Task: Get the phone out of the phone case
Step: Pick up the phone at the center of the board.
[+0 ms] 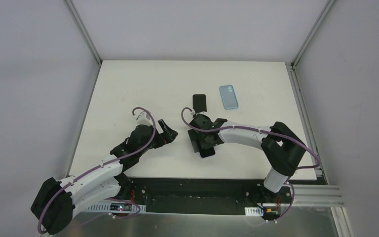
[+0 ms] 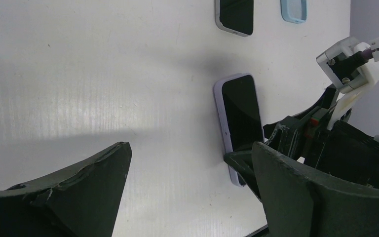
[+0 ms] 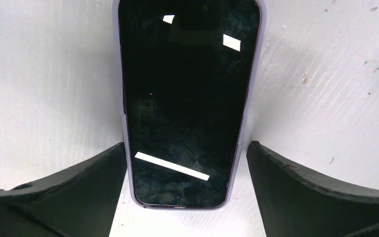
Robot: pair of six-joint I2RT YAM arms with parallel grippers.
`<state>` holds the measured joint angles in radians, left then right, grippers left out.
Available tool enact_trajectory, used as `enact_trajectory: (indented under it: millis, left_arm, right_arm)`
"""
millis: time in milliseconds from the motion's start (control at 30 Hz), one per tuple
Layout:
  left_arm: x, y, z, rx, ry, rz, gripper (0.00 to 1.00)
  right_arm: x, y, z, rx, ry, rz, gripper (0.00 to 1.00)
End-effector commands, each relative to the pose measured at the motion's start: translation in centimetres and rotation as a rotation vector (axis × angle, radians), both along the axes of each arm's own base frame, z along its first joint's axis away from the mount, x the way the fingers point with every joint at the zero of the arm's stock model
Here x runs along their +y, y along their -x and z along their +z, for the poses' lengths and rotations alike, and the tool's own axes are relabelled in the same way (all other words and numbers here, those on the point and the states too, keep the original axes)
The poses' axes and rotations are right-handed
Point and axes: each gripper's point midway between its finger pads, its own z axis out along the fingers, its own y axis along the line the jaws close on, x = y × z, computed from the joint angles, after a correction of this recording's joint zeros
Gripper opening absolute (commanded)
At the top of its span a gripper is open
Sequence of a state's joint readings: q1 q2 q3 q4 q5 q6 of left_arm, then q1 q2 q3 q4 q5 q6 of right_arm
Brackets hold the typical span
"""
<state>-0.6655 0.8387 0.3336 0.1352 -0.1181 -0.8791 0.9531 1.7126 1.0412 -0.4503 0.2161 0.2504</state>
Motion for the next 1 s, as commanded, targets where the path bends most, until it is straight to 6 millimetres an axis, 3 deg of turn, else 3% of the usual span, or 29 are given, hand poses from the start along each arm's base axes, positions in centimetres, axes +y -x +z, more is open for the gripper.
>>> enact_trajectory:
  millis: [0, 367, 500, 833, 900, 933, 967]
  left_arm:
    - [0.2, -0.7, 0.3, -0.006, -0.004, 0.025, 0.95]
    - [0.1, -0.8, 0.4, -0.004, -0.001, 0.020, 0.95]
    - [0.0, -0.7, 0.3, 0.003, -0.001, 0.020, 0.95]
    - [0.1, -0.7, 0.1, 0.005, -0.004, 0.023, 0.95]
    - [0.1, -0.8, 0.2, 0.005, -0.002, 0.024, 0.95]
    - [0.1, -0.8, 0.2, 0.006, -0.002, 0.026, 0.95]
    - [0.1, -0.9, 0.3, 0.006, 0.001, 0.030, 0.95]
  right_arm:
    - [0.2, -0.6, 0.3, -0.008, 0.018, 0.024, 0.92]
    - [0.4, 0.0, -0.3, 0.038, -0.016, 0.029, 0.82]
    - [0.4, 0.2, -0.4, 0.045, -0.020, 0.027, 0.74]
    - [0.0, 0.1, 1.2, 0.000, -0.055, -0.002, 0.25]
    - [0.0, 0.2, 1.6, -0.002, -0.066, -0.001, 0.12]
    - [0.0, 0.1, 1.9, -0.009, -0.069, -0.005, 0.00]
    - [-0.1, 0.1, 2.1, -0.014, -0.071, -0.008, 0.00]
